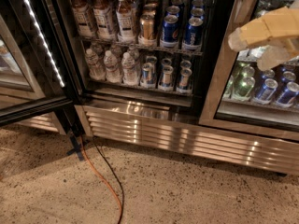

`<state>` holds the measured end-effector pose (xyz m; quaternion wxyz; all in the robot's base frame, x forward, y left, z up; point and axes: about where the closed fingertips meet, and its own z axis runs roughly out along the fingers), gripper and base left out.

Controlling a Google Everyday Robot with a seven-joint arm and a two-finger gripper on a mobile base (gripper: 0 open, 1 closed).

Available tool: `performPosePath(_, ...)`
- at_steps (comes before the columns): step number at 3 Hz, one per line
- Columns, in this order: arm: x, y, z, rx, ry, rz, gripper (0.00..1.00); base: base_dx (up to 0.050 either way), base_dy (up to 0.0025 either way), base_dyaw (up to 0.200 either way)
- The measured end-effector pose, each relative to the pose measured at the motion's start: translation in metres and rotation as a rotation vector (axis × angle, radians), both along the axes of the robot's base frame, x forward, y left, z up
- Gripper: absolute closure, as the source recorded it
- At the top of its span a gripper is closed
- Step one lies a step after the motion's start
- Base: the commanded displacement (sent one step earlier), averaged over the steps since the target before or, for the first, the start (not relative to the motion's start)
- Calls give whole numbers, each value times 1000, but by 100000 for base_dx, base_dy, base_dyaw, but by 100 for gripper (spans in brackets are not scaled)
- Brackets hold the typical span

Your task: Open right fridge door

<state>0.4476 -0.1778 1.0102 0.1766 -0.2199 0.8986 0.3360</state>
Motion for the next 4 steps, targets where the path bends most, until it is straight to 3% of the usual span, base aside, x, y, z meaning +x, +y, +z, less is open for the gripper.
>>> performPosePath(2,0,0,0,0,0,0,0,3,-3,-19561)
performPosePath(4,0,0,0,0,0,0,0,4955,1,-56)
